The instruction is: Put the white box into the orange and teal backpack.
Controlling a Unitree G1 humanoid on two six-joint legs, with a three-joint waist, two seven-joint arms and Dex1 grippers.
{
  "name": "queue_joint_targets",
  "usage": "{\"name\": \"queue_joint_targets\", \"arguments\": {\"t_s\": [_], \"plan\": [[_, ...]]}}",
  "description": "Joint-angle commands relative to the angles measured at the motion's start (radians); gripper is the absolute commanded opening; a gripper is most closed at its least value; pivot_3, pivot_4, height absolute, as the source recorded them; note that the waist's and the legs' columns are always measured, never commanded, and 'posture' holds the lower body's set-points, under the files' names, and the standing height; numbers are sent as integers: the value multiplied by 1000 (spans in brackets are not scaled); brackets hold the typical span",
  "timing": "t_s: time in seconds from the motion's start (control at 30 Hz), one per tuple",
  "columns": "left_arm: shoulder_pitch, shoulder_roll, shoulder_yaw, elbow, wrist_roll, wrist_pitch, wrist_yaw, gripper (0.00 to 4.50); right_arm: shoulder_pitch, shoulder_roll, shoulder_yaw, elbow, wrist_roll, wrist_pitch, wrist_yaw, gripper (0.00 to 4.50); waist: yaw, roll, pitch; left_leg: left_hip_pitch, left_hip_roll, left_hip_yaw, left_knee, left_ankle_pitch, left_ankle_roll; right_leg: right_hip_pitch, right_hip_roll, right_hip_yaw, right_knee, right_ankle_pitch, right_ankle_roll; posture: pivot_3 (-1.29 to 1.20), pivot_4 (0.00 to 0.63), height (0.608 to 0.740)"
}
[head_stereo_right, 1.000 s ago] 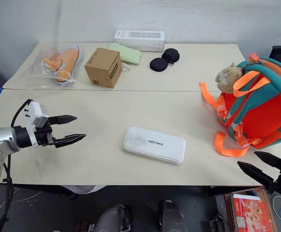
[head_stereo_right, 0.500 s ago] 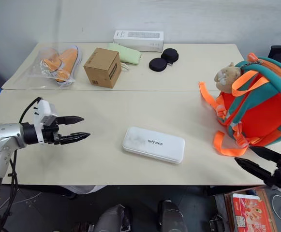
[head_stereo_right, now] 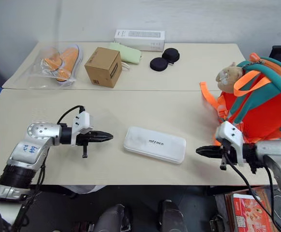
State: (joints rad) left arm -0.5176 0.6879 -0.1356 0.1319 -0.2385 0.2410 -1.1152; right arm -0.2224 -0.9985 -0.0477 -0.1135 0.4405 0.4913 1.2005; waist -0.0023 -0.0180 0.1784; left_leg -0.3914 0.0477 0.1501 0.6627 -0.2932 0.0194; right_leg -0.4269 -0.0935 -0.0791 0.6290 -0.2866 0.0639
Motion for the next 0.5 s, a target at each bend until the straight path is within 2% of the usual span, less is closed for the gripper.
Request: {"name": "queue_joint_targets", "arguments": {"t_s": [0.03,0.23,0.5], "plan": [[-40,-15,-31,9,32,2,-11,34,-106,27,82,93,-101,-39,-17,25,0,0,0,0,0,0,0,0,0,0,0,0,0,0,0,0,150,740],[-44,-57,-46,-19,27,28,-9,34,-182,40,165,162,-163,-91,50,25,1,0,0,-2,0,0,2,0,0,-1,0,-1,0,0,0,0,150,740],[-5,-86,-53,-125,-12,90,-20,34,-234,104,162,164,-146,-54,48,25,-1,0,0,-2,0,1,3,0,1,-1,0,-1,1,1,2,0,150,740]]}}
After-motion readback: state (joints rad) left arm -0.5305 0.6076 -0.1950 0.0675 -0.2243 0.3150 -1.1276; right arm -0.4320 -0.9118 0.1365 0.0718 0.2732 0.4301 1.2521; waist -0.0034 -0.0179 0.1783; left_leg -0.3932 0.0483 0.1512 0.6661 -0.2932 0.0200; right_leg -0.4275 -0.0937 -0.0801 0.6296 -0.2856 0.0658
